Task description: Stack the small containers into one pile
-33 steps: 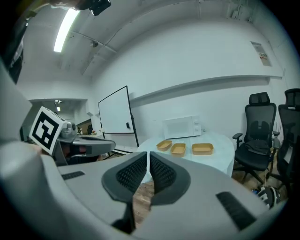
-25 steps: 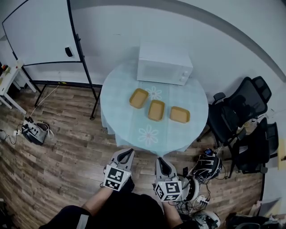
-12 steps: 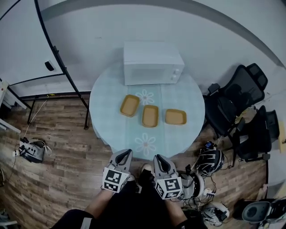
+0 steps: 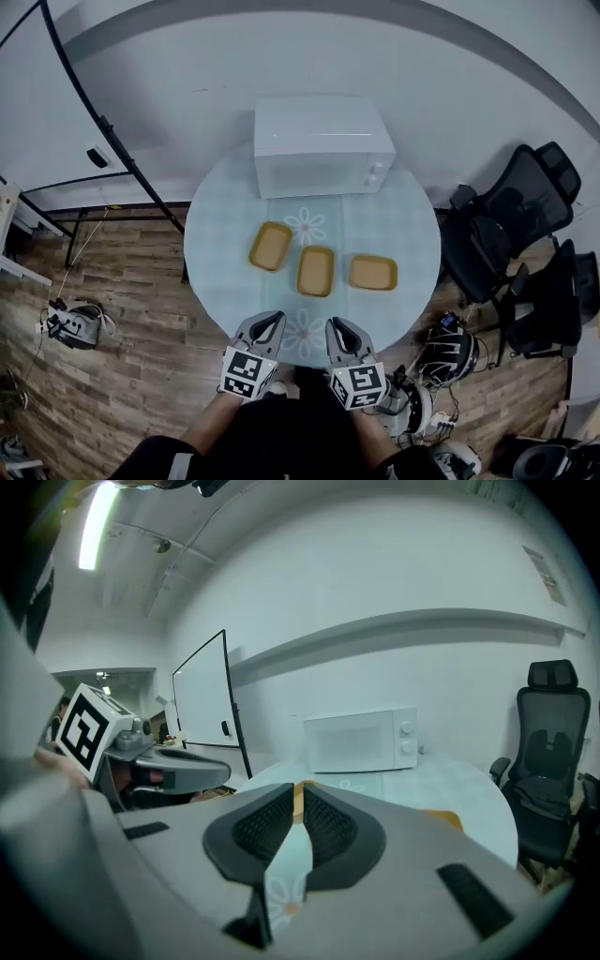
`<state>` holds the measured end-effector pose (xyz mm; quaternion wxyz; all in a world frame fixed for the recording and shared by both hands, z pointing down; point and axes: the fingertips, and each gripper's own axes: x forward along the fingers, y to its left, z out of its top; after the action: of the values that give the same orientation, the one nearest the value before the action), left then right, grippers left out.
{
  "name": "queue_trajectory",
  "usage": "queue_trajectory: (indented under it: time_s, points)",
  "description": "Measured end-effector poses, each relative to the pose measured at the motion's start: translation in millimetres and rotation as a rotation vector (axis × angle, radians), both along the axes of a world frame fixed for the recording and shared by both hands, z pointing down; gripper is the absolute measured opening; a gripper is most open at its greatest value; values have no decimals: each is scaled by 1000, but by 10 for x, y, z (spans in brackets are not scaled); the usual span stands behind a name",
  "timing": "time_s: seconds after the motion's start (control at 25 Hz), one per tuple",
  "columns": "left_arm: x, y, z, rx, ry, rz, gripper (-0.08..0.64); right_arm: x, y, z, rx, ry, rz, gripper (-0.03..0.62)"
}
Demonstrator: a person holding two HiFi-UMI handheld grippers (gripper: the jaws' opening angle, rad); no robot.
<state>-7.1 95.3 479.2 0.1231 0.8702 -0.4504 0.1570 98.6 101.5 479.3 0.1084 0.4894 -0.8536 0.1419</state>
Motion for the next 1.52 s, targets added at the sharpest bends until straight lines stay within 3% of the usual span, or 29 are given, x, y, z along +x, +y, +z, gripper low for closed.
queue_trajectory:
  time_s: [0.4, 0.88, 1.2, 1.52]
  points:
    - [56, -775, 5, -17, -28, -89, 14, 139, -986, 59, -20, 23, -142, 29]
    - [106, -1186, 91, -35, -23, -105, 14, 36, -1442, 303, -79, 61, -243, 84]
    - [78, -1331, 188, -55, -10, -95, 14, -73, -1629, 448, -104, 161, -333, 109]
    - [-16, -1417, 317, -83, 7, -118, 14, -153, -1857, 729, -139, 345, -477, 123]
